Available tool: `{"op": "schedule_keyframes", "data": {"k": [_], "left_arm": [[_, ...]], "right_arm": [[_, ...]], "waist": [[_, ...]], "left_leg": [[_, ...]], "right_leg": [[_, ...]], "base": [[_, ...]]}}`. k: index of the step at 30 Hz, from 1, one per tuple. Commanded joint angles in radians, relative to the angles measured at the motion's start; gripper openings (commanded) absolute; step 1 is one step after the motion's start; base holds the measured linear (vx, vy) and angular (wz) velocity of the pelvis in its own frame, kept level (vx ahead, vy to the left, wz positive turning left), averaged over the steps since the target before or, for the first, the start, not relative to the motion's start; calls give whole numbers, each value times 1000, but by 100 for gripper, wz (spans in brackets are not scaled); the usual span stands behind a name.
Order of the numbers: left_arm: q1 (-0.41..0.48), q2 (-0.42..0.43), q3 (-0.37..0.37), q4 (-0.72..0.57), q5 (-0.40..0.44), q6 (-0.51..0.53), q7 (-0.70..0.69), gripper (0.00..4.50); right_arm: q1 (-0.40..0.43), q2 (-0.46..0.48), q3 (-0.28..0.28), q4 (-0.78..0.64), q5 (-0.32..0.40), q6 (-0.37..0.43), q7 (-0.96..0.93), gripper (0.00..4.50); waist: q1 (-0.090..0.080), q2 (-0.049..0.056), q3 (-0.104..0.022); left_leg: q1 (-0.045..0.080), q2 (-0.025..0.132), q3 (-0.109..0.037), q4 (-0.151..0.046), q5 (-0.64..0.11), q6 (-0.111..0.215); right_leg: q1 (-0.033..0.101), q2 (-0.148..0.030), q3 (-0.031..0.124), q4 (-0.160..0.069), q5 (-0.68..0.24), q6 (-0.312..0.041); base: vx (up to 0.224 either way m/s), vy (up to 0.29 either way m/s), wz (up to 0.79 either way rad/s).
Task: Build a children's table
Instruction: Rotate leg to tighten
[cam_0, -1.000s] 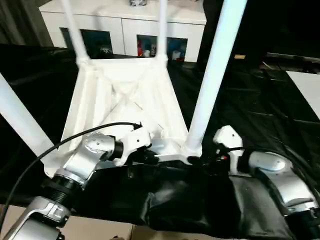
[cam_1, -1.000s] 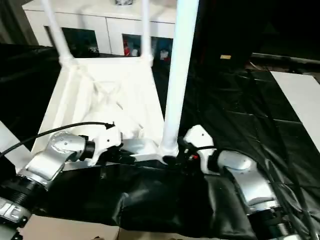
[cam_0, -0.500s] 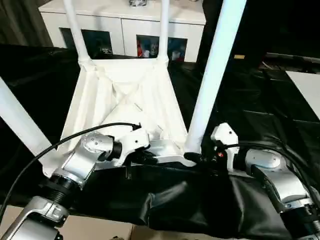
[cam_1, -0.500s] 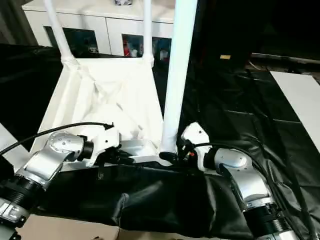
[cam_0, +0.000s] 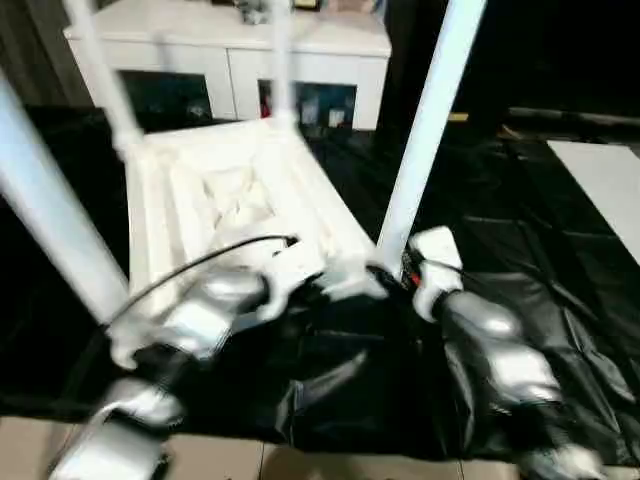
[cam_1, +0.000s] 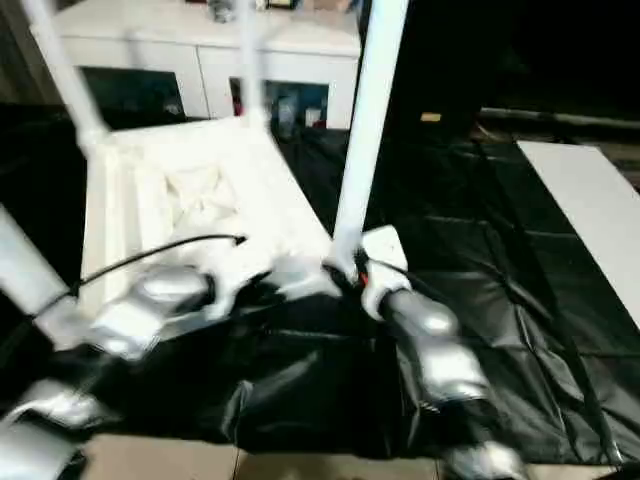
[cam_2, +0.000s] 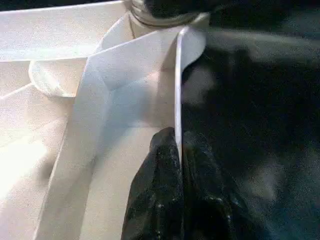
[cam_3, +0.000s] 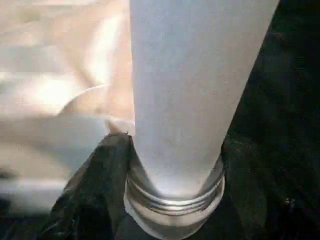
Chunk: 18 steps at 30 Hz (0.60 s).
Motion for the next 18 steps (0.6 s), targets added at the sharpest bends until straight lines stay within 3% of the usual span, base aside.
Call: {"op": "schedule_keyframes", "data": {"k": [1, 5, 6, 8, 11, 13, 15, 18], "left_arm": [[-21, -77, -8, 30, -16, -6, 97, 0], [-34, -91, 1, 52, -1, -11, 121, 0], [-37, -89, 6, 57, 2, -17, 122, 0], [-36, -72, 13, 61, 6, -28, 112, 0], [-31, -57, 17, 59, 3, -31, 94, 0], [-19, -31, 19, 43, 2, -38, 70, 0], [-11, -16, 19, 30, 0, -44, 49, 0], [16, 43, 10, -30, -16, -65, -52, 0]], "right_arm": [[-7, 74, 80, 54, -11, 29, -14, 249], [-24, 98, 109, 57, -27, -6, 18, 249], [-16, 97, 105, 28, -12, -25, 46, 305], [7, 70, 97, -33, 1, -48, 82, 319], [18, 40, 85, -65, 12, -36, 104, 339], [38, -35, 71, -120, 20, -22, 161, 367], [49, -77, 64, -147, 28, -17, 207, 373], [94, -222, 65, -213, 63, -28, 411, 373]], "waist": [[-1, -8, -45], [0, -8, -46], [2, -8, -48], [4, -7, -47], [5, -7, -47], [2, -8, -49], [5, -8, -50], [12, -3, -52]], "left_leg": [[1, -2, 0, -70, -361, 4], [-6, -1, 1, -72, -351, 25], [-8, -1, 1, -72, -345, 29], [-6, 0, 3, -72, -341, 38], [-12, 0, 1, -74, -333, 45], [-16, 2, 0, -75, -323, 48], [-12, 3, 3, -72, -318, 55], [-12, 8, 5, -68, -297, 71]], "right_leg": [[29, -30, 18, -94, -542, -86], [32, -28, 20, -92, -494, -86], [34, -30, 21, -90, -486, -87], [31, -29, 22, -90, -478, -91], [38, -29, 21, -89, -477, -83], [42, -29, 20, -85, -453, -86], [39, -29, 23, -87, -441, -94], [42, -31, 27, -81, -383, -117]], "base": [[0, 0, 0], [0, 0, 0], [0, 0, 0], [0, 0, 0], [0, 0, 0], [0, 0, 0], [0, 0, 0], [0, 0, 0]]}}
